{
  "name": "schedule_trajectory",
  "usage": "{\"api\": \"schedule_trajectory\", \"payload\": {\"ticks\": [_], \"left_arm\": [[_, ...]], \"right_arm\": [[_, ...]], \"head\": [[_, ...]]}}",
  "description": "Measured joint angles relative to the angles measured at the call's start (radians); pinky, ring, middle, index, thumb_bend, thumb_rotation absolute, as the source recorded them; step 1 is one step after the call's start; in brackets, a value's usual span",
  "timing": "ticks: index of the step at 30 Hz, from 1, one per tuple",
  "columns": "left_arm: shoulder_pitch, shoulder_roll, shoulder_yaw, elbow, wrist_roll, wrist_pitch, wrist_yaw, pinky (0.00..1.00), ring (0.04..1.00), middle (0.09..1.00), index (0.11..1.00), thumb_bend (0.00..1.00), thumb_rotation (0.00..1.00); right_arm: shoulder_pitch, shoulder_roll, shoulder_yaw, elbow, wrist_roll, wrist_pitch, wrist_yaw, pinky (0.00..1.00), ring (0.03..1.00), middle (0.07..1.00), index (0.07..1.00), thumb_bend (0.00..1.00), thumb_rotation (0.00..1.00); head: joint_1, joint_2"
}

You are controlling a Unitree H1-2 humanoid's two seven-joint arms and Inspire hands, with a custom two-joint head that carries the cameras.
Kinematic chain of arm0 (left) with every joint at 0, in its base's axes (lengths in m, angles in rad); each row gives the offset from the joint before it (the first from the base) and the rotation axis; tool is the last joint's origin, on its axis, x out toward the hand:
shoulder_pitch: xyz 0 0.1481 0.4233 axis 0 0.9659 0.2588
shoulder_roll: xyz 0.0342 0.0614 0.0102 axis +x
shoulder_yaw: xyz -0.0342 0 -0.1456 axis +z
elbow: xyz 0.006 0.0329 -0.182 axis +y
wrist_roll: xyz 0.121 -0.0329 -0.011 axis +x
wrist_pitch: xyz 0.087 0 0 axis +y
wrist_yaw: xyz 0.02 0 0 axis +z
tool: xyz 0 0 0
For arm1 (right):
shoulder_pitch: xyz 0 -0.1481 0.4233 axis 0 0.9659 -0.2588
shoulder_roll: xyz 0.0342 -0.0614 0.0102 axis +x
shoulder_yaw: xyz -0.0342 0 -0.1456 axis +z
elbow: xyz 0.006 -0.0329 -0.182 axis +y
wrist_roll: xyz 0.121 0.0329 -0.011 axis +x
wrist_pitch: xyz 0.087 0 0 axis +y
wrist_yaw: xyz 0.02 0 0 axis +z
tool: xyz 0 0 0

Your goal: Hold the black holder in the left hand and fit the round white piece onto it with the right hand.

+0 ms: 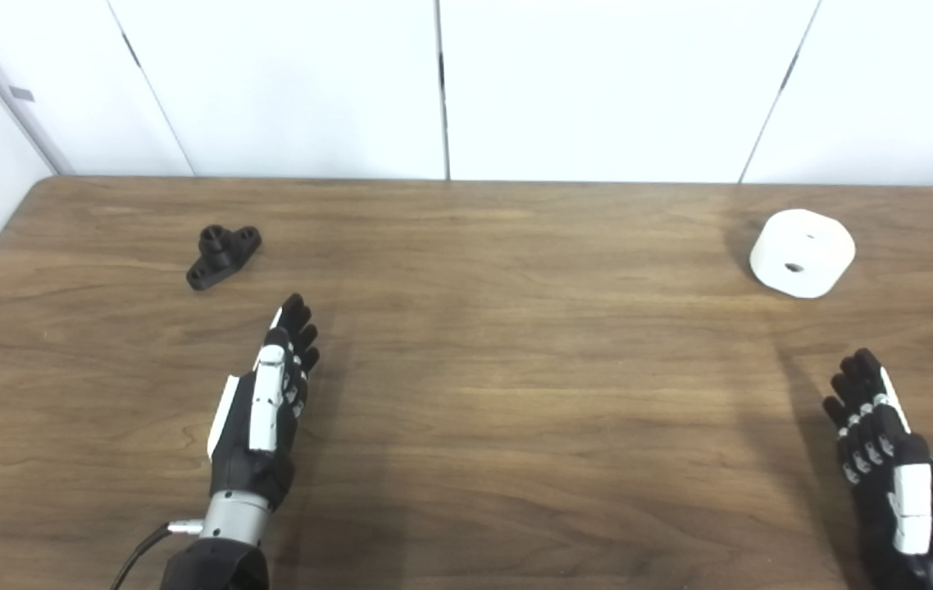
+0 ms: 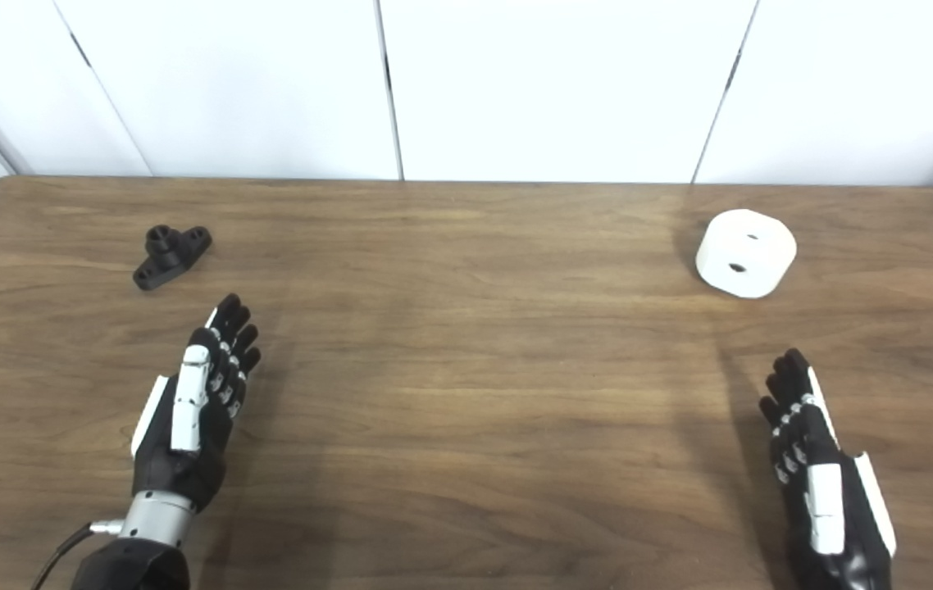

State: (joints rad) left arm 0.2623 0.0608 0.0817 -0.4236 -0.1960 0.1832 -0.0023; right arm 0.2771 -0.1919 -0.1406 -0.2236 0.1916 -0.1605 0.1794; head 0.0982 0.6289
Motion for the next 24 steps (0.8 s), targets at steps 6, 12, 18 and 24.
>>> {"api": "schedule_trajectory", "payload": {"ticks": [6, 12, 18, 24], "left_arm": [[0.000, 0.000, 0.001, 0.000, 0.007, 0.000, 0.000, 1.00, 1.000, 1.000, 1.000, 0.35, 1.00], [0.000, 0.000, 0.001, 0.000, 0.035, 0.000, 0.001, 1.00, 1.000, 1.000, 1.000, 0.35, 1.00], [0.000, -0.001, -0.004, -0.003, 0.062, 0.000, 0.002, 1.00, 1.000, 1.000, 0.986, 0.33, 1.00], [0.000, -0.004, -0.019, -0.004, 0.093, 0.002, 0.005, 1.00, 1.000, 1.000, 0.965, 0.33, 1.00]], "right_arm": [[0.002, 0.000, 0.000, 0.001, -0.008, -0.008, 0.000, 1.00, 1.000, 1.000, 1.000, 0.62, 1.00], [0.003, 0.000, -0.001, 0.001, -0.007, -0.008, 0.001, 1.00, 1.000, 1.000, 1.000, 0.62, 1.00], [0.004, -0.001, -0.003, 0.001, -0.007, -0.009, 0.003, 1.00, 1.000, 1.000, 1.000, 0.61, 1.00], [0.005, -0.002, -0.003, 0.001, -0.007, -0.009, 0.003, 1.00, 1.000, 1.000, 1.000, 0.61, 1.00]], "head": [[0.003, 0.000], [0.024, 0.002], [0.057, -0.009], [0.136, -0.040]]}}
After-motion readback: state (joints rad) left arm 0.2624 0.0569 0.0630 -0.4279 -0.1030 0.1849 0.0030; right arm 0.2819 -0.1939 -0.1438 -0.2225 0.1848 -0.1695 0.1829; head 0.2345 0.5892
